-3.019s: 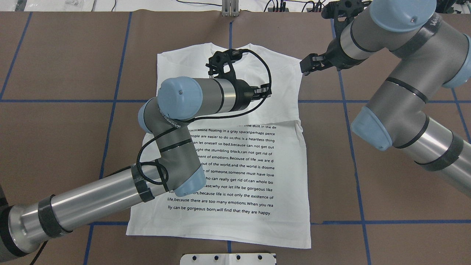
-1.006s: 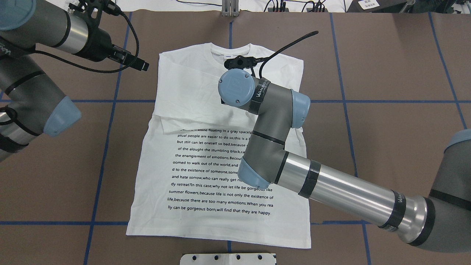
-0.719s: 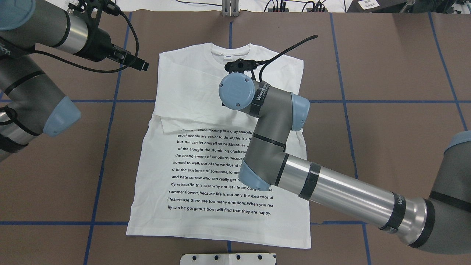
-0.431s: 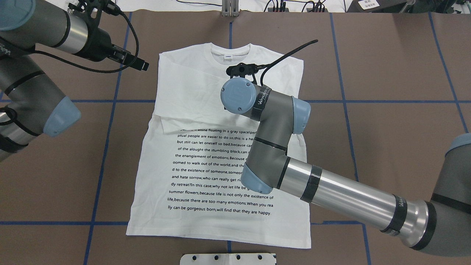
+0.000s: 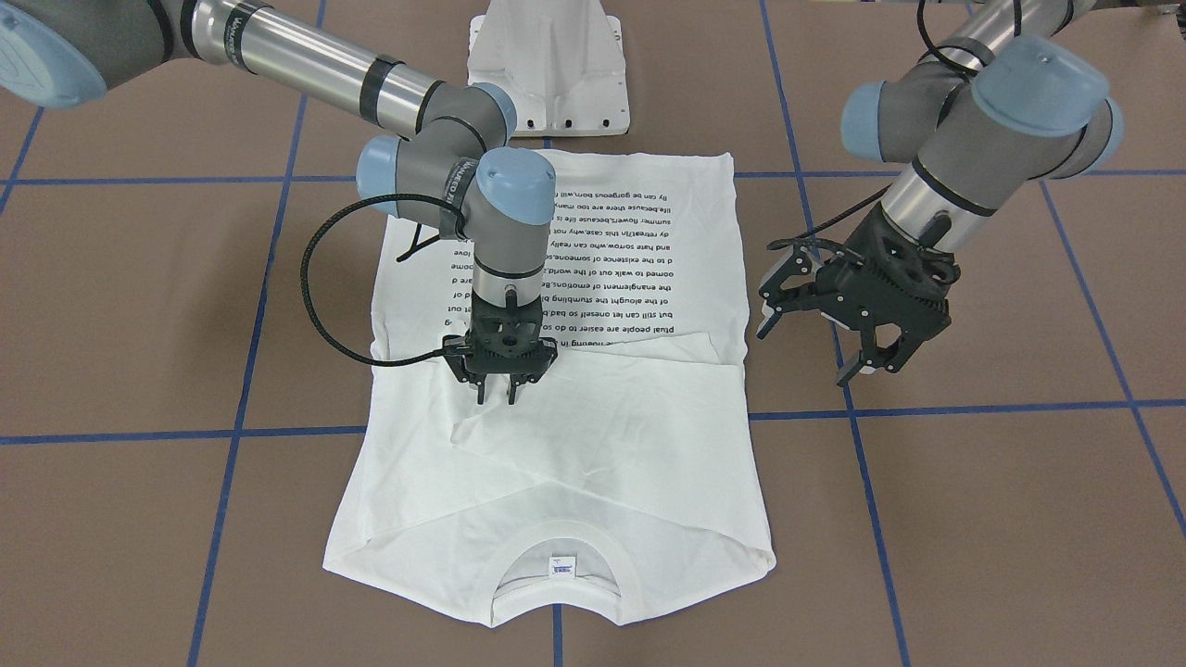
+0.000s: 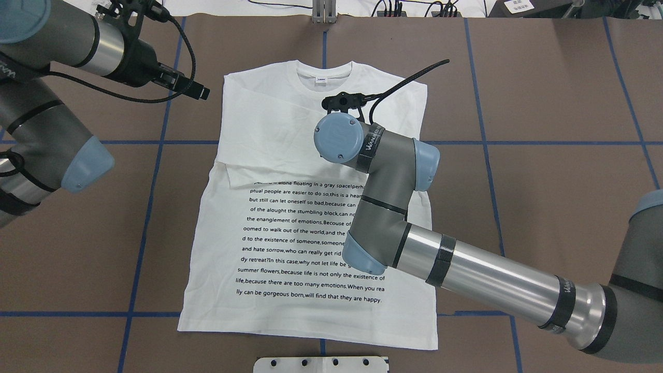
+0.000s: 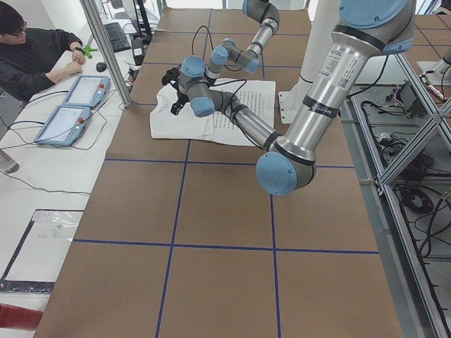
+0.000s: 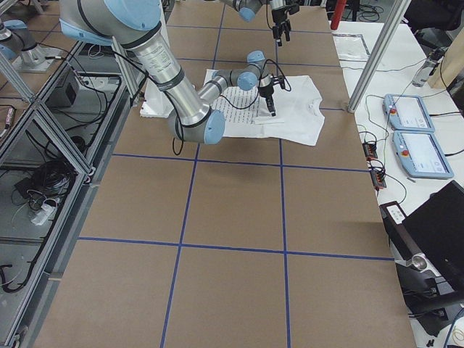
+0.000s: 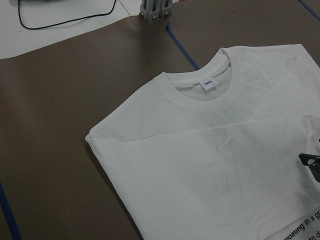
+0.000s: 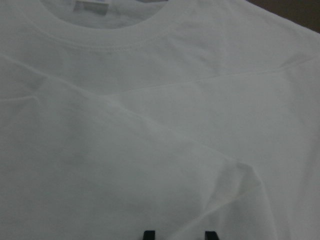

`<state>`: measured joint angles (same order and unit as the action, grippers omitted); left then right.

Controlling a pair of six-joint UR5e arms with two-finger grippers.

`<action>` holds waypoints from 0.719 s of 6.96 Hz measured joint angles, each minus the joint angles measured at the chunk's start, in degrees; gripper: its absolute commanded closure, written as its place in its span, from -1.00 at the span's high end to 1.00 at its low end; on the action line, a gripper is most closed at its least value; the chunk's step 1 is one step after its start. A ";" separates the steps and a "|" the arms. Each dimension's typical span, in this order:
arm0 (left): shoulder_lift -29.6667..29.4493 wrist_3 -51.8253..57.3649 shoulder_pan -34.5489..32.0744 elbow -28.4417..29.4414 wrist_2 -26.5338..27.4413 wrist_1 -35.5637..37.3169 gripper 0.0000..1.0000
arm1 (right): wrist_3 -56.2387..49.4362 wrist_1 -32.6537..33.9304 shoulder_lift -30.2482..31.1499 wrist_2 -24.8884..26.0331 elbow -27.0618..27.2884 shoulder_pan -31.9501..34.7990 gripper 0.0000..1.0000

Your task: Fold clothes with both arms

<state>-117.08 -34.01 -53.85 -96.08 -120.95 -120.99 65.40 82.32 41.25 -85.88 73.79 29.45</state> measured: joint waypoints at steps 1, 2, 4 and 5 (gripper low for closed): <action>-0.05 -0.15 0.06 0.00 0.01 -0.02 1.00 | -0.01 0.06 0.09 -0.04 0.18 0.01 -1.00; -0.05 -0.39 0.14 0.04 0.03 -0.03 1.00 | -0.05 0.23 0.18 -0.10 0.70 0.16 -1.00; -0.12 -1.37 0.30 0.05 0.09 -0.09 1.00 | -0.82 0.51 2.03 -0.54 3.21 1.57 -1.00; -0.25 -1.83 0.34 0.05 0.09 -0.11 1.00 | -1.64 0.57 4.71 -0.81 5.93 2.67 -1.00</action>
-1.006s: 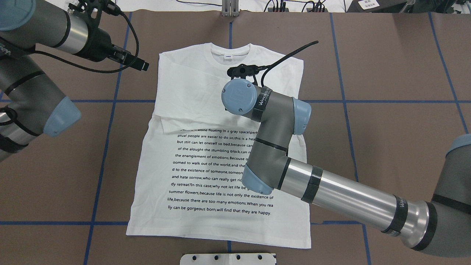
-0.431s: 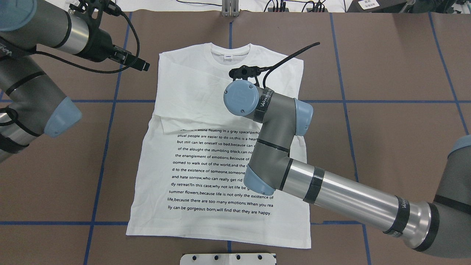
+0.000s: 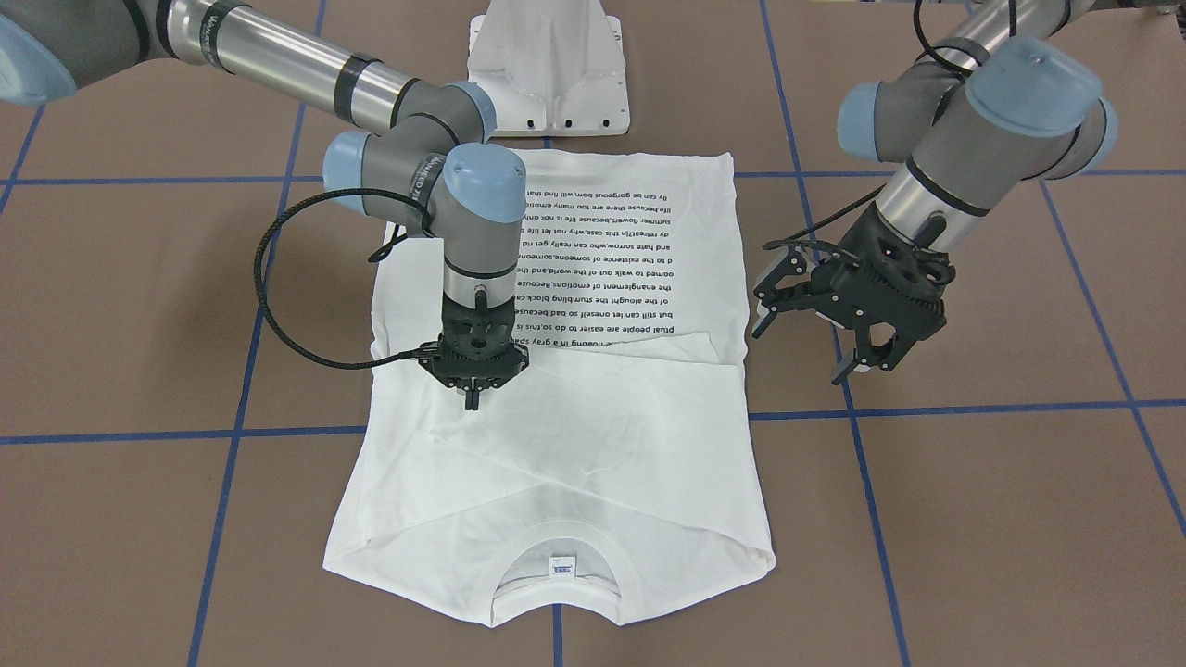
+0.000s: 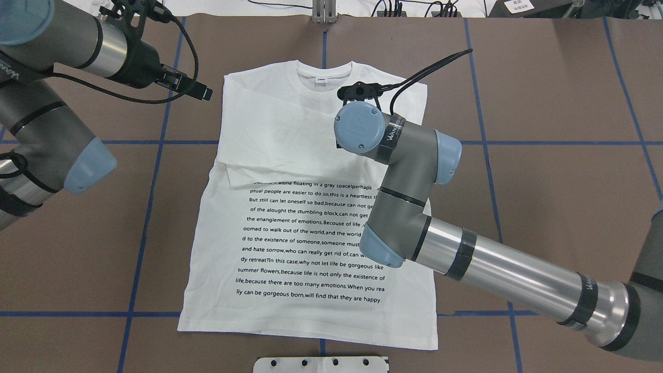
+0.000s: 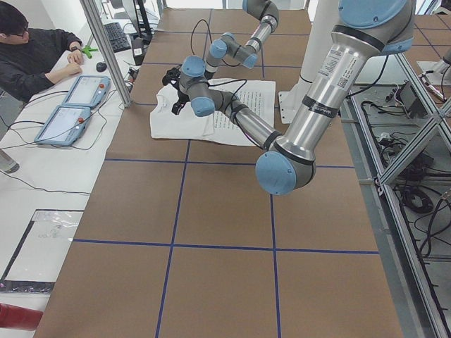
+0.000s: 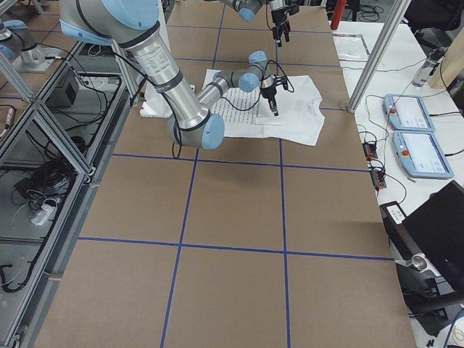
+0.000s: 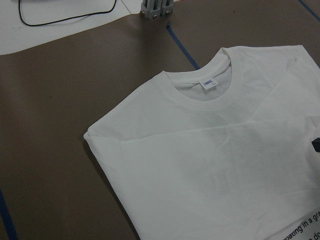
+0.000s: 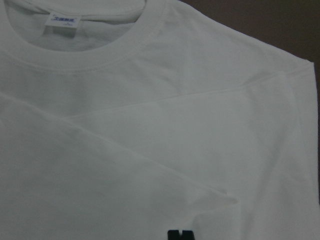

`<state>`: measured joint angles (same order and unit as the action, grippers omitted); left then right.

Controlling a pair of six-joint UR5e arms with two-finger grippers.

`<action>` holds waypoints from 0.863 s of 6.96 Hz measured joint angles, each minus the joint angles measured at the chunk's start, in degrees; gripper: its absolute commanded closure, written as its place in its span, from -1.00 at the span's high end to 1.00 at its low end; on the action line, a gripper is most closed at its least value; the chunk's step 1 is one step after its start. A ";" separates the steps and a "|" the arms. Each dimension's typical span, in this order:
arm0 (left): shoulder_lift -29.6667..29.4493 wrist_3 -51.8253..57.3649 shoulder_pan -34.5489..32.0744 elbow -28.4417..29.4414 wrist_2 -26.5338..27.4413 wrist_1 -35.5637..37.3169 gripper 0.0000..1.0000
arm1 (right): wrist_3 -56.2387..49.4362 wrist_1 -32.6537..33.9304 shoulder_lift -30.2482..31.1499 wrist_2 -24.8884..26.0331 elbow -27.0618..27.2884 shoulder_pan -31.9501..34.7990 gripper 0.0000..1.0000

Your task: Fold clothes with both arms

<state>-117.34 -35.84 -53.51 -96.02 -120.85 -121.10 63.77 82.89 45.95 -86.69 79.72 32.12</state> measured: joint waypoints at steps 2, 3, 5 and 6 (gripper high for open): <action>-0.18 -0.78 0.05 0.11 0.00 -0.07 1.00 | -3.14 0.07 5.33 -0.28 5.03 1.93 -1.00; -0.31 -1.02 0.06 0.17 0.00 -0.09 1.00 | -4.00 0.08 6.97 -0.30 6.47 2.36 -1.00; -0.38 -1.17 0.07 0.20 0.00 -0.10 1.00 | -5.66 0.00 8.57 -0.28 7.34 2.79 0.32; -0.41 -1.19 0.07 0.14 0.00 -0.10 1.00 | -6.73 -0.08 9.15 -0.14 7.36 2.96 0.99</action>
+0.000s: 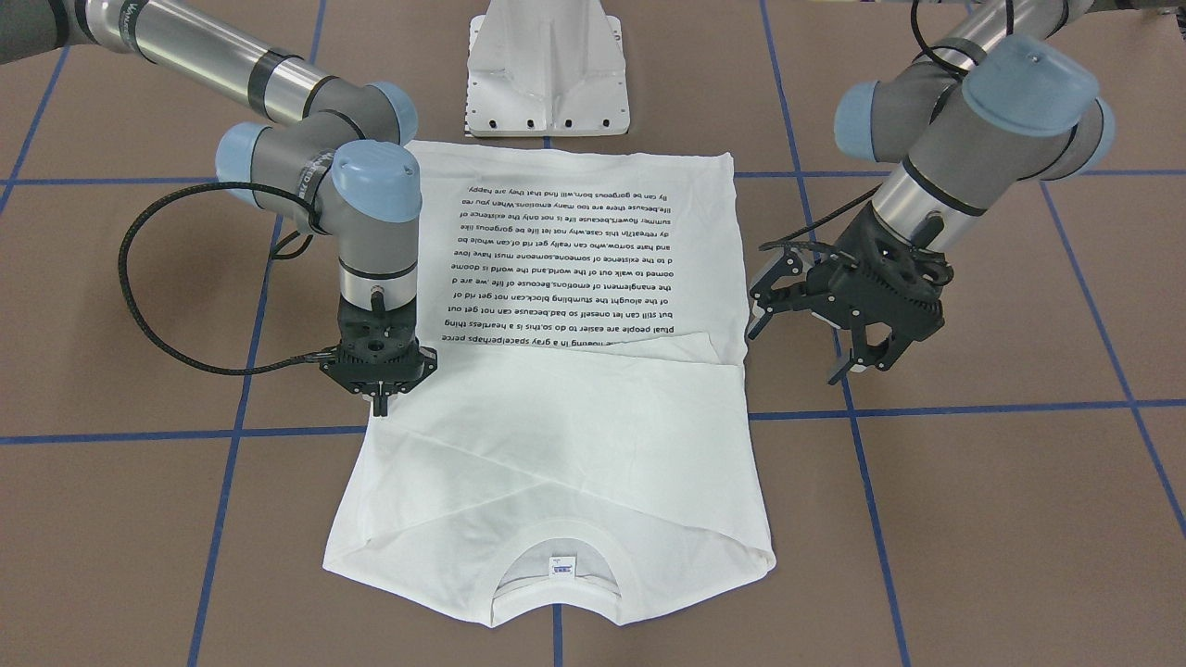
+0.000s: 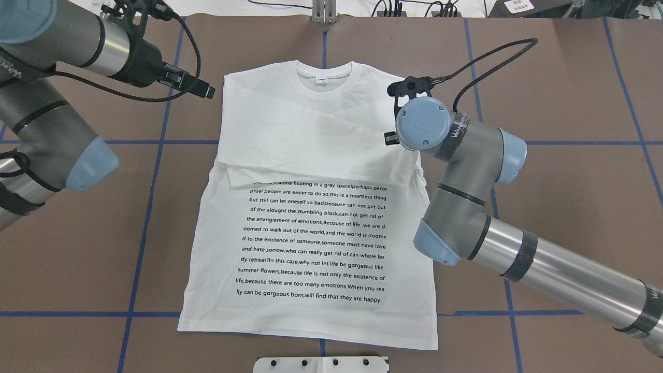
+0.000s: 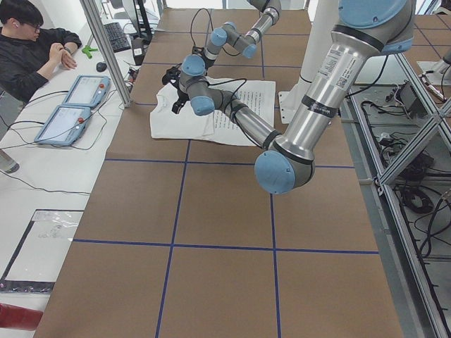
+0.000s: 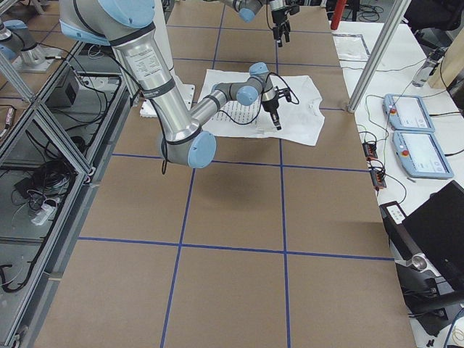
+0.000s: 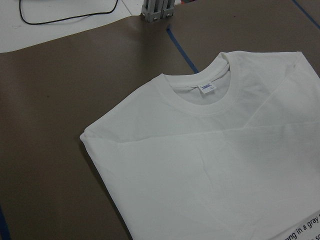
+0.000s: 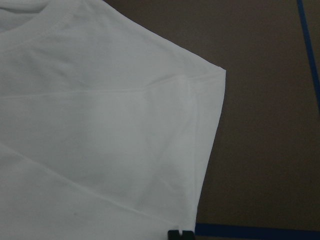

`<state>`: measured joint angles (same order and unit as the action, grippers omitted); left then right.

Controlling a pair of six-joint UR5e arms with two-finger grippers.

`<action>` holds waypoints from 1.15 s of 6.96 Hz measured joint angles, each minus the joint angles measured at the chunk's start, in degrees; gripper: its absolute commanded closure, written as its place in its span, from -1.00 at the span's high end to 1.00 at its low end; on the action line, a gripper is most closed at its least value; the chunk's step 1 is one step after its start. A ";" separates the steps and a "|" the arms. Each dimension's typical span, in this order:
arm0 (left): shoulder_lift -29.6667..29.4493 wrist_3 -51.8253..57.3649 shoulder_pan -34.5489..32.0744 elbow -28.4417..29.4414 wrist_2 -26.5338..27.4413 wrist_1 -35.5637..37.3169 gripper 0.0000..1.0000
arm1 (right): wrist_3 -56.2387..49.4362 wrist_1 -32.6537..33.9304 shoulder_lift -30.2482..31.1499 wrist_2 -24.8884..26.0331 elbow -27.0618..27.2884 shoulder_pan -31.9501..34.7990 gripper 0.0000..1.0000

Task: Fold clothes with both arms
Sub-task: 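Move both grippers to the shirt hem corners nearest the robot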

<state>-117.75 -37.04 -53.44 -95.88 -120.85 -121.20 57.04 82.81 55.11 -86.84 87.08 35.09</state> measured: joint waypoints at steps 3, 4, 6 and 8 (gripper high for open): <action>0.08 -0.02 0.03 -0.14 0.00 0.00 1.00 | -0.12 -0.49 0.38 -0.25 1.59 0.18 1.00; 0.20 -0.75 0.11 -0.34 0.02 0.00 1.00 | 0.30 -0.47 0.56 -1.84 4.10 0.31 1.00; 1.35 -7.70 2.40 -2.45 1.55 -0.12 1.00 | 5.70 -0.42 3.74 -4.67 12.32 -0.92 1.00; 9.57 -15.45 9.37 -10.94 8.17 -0.11 1.00 | 14.82 -0.64 11.87 -4.13 23.62 -5.93 1.00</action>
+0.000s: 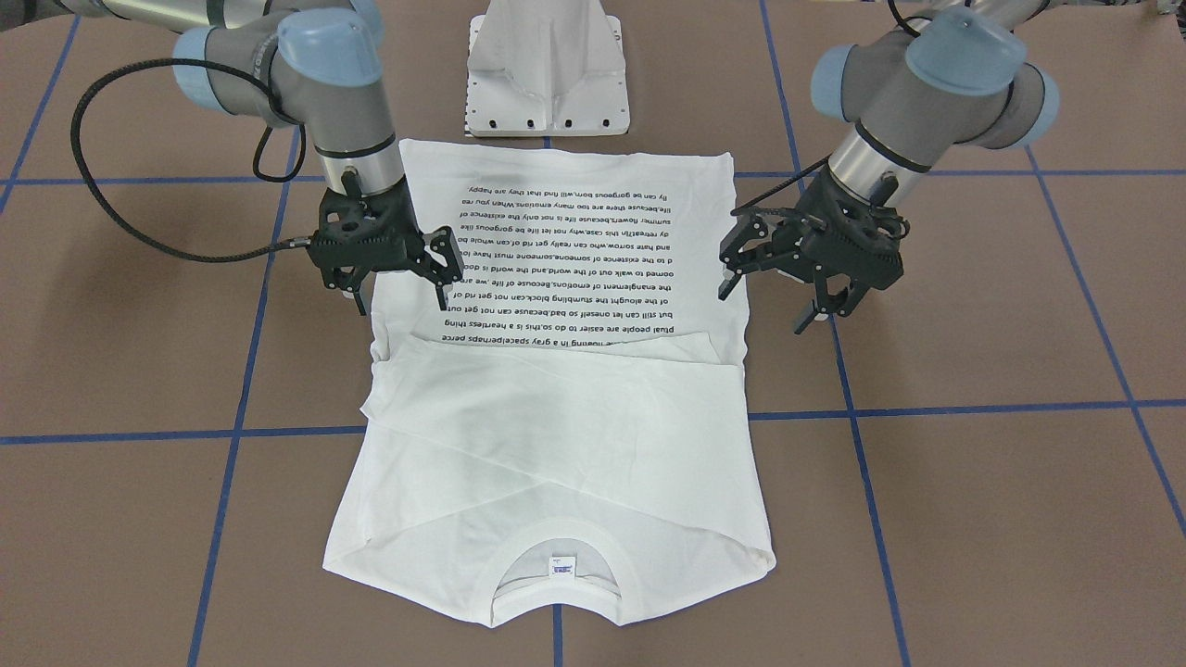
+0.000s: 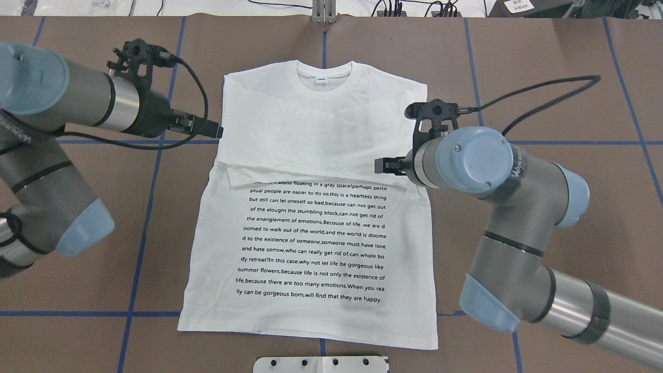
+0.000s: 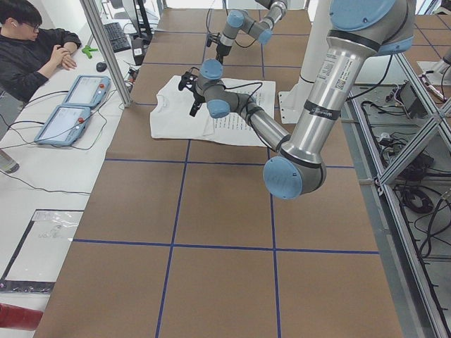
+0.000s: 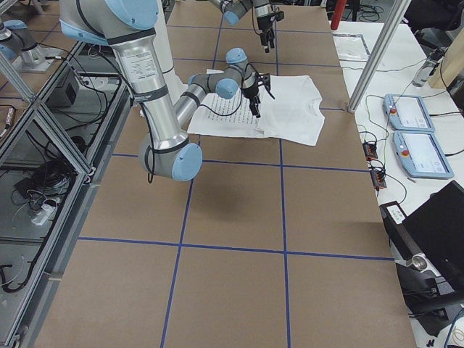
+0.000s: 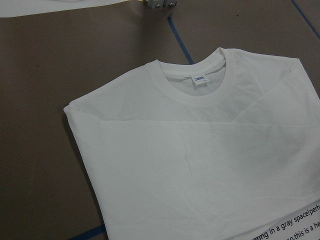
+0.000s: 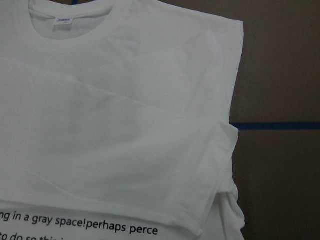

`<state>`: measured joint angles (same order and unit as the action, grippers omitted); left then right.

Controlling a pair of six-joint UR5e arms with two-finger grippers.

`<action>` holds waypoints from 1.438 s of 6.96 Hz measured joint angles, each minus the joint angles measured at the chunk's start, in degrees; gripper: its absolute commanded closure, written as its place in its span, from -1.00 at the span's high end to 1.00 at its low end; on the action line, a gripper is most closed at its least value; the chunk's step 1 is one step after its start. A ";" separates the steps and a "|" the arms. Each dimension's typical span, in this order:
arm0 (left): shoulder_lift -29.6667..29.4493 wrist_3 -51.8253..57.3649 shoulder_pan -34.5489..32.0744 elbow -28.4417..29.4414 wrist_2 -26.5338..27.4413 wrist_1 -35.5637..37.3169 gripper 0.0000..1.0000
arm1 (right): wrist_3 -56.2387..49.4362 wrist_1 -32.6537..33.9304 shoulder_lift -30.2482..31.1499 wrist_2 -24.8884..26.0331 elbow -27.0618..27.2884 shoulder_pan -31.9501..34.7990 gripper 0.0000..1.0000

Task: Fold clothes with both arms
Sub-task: 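Move both grippers to the shirt hem corners nearest the robot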

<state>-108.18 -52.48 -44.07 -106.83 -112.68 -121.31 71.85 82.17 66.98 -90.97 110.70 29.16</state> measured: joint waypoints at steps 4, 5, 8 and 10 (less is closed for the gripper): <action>20.74 -16.60 18.34 -16.73 14.58 -0.06 1.00 | 16.37 0.01 13.88 14.44 13.92 -18.04 1.00; 23.21 -21.49 24.29 -17.33 19.05 -0.02 0.98 | 17.55 0.13 14.90 16.71 14.85 -20.68 1.00; 25.06 -29.77 35.74 -15.49 27.35 0.33 -0.07 | 18.05 0.35 15.41 19.19 15.16 -23.20 1.00; 24.62 -30.26 36.61 -13.48 27.95 0.37 -0.08 | 18.10 0.36 15.45 19.36 15.08 -23.37 1.00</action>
<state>-83.55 -82.74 -7.47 -120.30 -84.73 -120.94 89.95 82.53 82.43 -71.61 125.79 5.79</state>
